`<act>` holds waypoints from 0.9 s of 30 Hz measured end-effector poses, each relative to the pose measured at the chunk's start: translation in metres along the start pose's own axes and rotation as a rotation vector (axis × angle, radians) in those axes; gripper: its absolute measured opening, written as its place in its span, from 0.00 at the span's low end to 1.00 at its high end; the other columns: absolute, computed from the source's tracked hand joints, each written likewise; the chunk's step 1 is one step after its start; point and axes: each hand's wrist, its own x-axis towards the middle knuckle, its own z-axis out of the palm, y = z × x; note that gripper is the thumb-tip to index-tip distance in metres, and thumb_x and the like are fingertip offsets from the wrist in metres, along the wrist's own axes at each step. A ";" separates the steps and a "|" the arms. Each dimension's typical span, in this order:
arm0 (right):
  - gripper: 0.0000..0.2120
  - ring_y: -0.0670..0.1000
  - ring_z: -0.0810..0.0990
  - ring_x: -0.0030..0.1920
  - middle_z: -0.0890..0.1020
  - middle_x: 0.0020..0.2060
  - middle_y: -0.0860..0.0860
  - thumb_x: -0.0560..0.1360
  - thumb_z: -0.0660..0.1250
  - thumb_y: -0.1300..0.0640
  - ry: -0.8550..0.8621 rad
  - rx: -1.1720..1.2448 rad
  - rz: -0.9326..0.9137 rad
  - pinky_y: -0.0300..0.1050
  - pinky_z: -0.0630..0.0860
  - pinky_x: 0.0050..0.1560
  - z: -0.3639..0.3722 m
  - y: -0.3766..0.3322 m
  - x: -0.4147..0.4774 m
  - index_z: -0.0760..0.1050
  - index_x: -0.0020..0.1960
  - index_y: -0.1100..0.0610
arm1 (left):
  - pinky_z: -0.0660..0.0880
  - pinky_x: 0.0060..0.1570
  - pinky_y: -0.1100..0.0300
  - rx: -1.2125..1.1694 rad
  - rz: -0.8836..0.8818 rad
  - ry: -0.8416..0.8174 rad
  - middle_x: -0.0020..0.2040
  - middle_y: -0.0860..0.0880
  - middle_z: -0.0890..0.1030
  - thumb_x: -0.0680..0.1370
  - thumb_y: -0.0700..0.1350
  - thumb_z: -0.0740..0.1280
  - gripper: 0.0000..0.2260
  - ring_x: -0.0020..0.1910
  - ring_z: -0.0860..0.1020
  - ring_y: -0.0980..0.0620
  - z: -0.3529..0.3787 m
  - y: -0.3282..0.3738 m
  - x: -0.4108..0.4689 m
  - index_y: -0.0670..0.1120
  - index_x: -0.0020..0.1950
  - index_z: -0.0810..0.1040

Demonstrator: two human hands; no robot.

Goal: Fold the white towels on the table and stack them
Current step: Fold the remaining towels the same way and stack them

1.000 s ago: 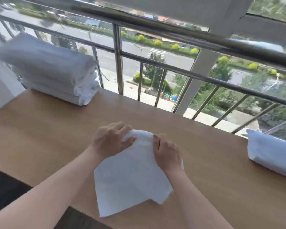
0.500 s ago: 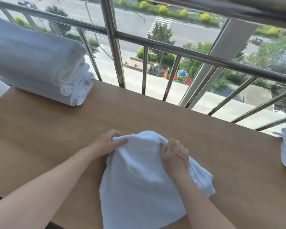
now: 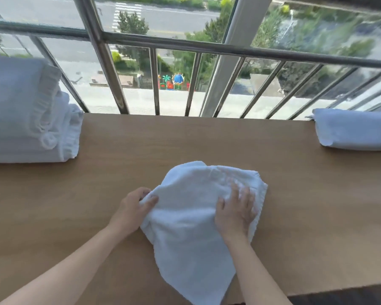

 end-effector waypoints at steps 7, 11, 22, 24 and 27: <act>0.25 0.61 0.53 0.77 0.56 0.79 0.53 0.82 0.56 0.57 0.060 0.187 0.114 0.62 0.56 0.73 0.002 0.002 -0.023 0.62 0.78 0.46 | 0.71 0.43 0.70 0.011 0.078 -0.029 0.51 0.65 0.80 0.75 0.58 0.72 0.16 0.49 0.76 0.71 0.022 0.007 -0.013 0.63 0.62 0.73; 0.26 0.62 0.62 0.72 0.64 0.75 0.57 0.77 0.57 0.70 0.168 0.292 0.034 0.51 0.59 0.72 -0.010 0.010 -0.014 0.73 0.72 0.53 | 0.70 0.41 0.65 -0.017 0.029 0.074 0.50 0.61 0.80 0.77 0.58 0.69 0.15 0.49 0.77 0.63 0.042 0.013 -0.014 0.61 0.62 0.71; 0.28 0.63 0.76 0.56 0.77 0.57 0.60 0.69 0.61 0.79 0.467 0.350 -0.309 0.54 0.72 0.60 -0.072 0.038 0.022 0.77 0.66 0.63 | 0.66 0.64 0.55 0.112 0.200 0.180 0.66 0.55 0.68 0.75 0.55 0.73 0.27 0.67 0.65 0.54 0.112 0.070 -0.008 0.53 0.71 0.69; 0.27 0.62 0.77 0.57 0.78 0.59 0.58 0.69 0.63 0.78 0.451 0.391 -0.401 0.56 0.74 0.60 -0.073 0.032 0.020 0.76 0.66 0.62 | 0.68 0.62 0.55 0.125 0.303 0.233 0.62 0.57 0.73 0.75 0.56 0.72 0.21 0.62 0.70 0.56 0.116 0.090 -0.004 0.56 0.66 0.74; 0.19 0.51 0.76 0.54 0.71 0.57 0.45 0.77 0.62 0.71 0.384 0.545 -0.549 0.43 0.74 0.52 -0.068 0.025 0.008 0.71 0.63 0.54 | 0.77 0.49 0.59 -0.196 0.203 -0.085 0.51 0.57 0.83 0.77 0.62 0.67 0.13 0.51 0.81 0.59 0.123 0.129 0.005 0.58 0.58 0.79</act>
